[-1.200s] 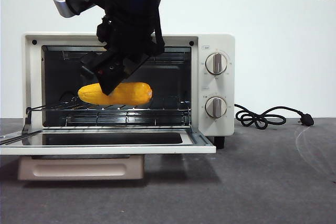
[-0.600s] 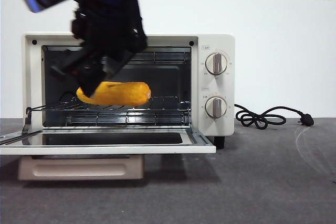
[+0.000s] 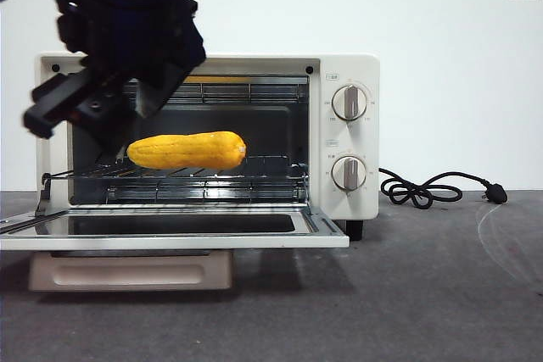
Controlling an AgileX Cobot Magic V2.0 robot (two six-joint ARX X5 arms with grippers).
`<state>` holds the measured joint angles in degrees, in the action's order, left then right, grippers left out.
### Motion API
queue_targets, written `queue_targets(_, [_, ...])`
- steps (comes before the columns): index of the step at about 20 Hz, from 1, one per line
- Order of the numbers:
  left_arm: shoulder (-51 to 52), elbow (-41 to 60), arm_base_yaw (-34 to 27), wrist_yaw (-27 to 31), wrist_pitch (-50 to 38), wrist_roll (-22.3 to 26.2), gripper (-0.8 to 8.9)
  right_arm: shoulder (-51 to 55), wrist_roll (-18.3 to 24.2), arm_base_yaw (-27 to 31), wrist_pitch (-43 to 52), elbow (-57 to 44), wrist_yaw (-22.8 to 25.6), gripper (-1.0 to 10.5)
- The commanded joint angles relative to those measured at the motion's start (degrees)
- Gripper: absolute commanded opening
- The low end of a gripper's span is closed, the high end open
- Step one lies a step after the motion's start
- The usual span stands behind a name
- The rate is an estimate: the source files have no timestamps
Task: Take the corn from the table,put the corn in the oven
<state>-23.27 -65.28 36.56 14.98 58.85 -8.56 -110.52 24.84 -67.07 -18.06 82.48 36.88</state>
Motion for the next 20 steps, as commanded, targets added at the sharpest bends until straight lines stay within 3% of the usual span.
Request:
queue_targets(1, [-2.27, 0.17, 0.15, 5.07, -0.92, 5.05, -0.06, 1.62, -4.31, -1.81, -2.10, -0.46, 0.22, 2.8])
queue_targets(6, [-7.96, 0.17, 0.15, 13.66, -3.96, 10.49, -0.07, 5.31, -10.54, -4.83, -9.29, -0.46, -0.04, 2.8])
queue_targets(12, [-13.81, 0.17, 0.11, 13.25, -10.23, 13.81, -0.09, 11.54, -17.88, -8.26, -21.05, -0.46, -2.12, 2.7])
queue_targets(16, [-17.22, 0.17, -0.59, 10.40, -10.86, 14.47, -0.09, 17.09, -20.90, -9.40, -28.28, -0.46, -5.22, 0.8])
queue_targets(20, [-20.15, 0.17, -3.69, 4.90, -9.22, 14.84, -0.09, 23.39, -21.68, -9.46, -33.42, -0.46, -7.93, -0.1])
